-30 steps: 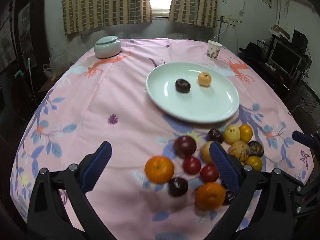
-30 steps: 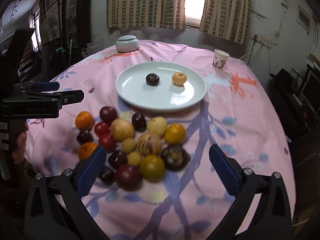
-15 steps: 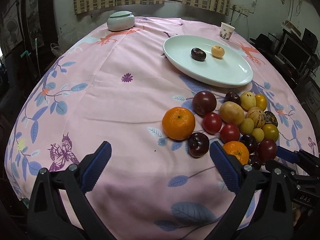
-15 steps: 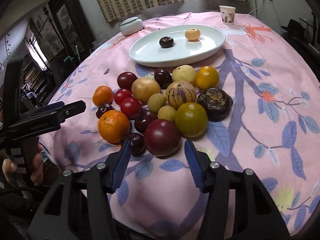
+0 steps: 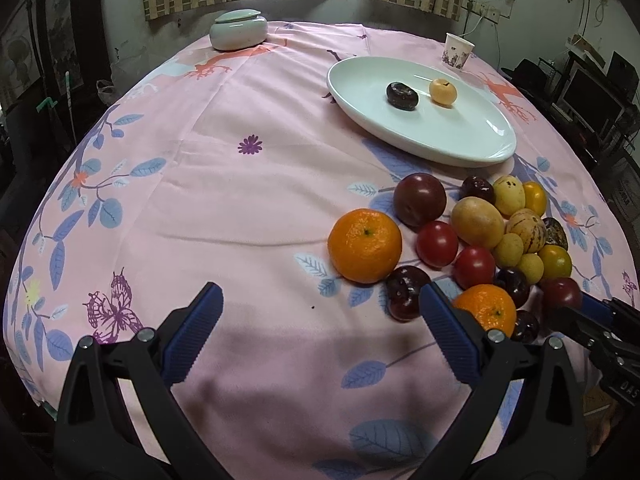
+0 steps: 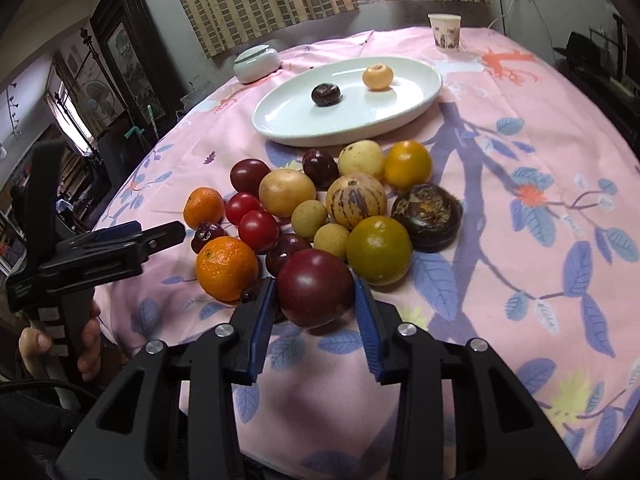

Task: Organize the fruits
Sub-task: 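Grasp a mandarin orange with the left gripper while the right gripper grasps a dark red plum, then carry the orange and plum onto the white plate and open both grippers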

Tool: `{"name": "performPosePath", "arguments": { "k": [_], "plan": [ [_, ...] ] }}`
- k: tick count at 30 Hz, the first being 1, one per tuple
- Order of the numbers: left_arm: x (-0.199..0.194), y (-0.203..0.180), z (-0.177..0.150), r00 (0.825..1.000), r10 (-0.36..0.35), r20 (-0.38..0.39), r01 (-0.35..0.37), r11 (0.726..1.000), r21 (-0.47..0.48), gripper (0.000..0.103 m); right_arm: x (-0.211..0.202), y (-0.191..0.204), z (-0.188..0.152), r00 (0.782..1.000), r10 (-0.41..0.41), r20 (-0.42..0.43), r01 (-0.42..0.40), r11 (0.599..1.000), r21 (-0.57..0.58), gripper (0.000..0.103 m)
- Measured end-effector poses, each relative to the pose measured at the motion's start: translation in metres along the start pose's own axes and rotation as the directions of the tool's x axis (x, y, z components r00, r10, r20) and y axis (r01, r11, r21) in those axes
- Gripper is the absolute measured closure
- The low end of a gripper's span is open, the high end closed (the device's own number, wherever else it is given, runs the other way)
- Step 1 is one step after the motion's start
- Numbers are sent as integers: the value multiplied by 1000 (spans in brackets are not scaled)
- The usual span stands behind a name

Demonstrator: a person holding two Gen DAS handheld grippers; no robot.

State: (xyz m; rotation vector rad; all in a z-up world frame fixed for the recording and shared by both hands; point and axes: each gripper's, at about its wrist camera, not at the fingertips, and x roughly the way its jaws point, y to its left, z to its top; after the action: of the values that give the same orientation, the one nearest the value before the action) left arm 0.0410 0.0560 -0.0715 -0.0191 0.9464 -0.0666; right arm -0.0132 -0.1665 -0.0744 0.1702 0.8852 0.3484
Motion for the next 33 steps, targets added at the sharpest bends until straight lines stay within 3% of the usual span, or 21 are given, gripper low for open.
{"name": "performPosePath", "arguments": {
  "k": [3, 9, 12, 13, 14, 17, 19, 33],
  "plan": [
    [11, -1, 4, 1000, 7, -12, -7, 1000, -9, 3, -6, -2, -2, 1000, -31, 7, 31, 999, -12, 63],
    [20, -6, 17, 999, -36, -11, 35, 999, -32, 3, -2, -9, -5, 1000, -13, -18, 13, 1000, 4, 63],
    [37, -4, 20, 994, -79, -73, 74, 995, -61, 4, -1, -7, -4, 1000, -3, -20, 3, 1000, 0, 63],
    [39, -2, 20, 994, -85, -75, 80, 994, -79, 9, 0, -7, -5, 1000, -2, -22, 2, 1000, -1, 63],
    [39, -1, 19, 996, -63, -69, 57, 995, -82, 23, 1, -6, -5, 1000, -2, -25, 1, 1000, -3, 63],
    [35, 1, 20, 993, -99, -57, 95, 992, -83, 51, 2, -7, -5, 1000, 3, -29, -3, 1000, 0, 63],
    [37, 2, 21, 993, -103, -54, 98, 991, -87, 57, 5, -7, -4, 999, 8, -33, -8, 1000, 0, 63],
    [-6, -27, 13, 991, -132, 7, 132, 991, 13, 59, -2, 2, 1, 1000, 13, -5, -14, 1000, -23, 63]
  ]
}}
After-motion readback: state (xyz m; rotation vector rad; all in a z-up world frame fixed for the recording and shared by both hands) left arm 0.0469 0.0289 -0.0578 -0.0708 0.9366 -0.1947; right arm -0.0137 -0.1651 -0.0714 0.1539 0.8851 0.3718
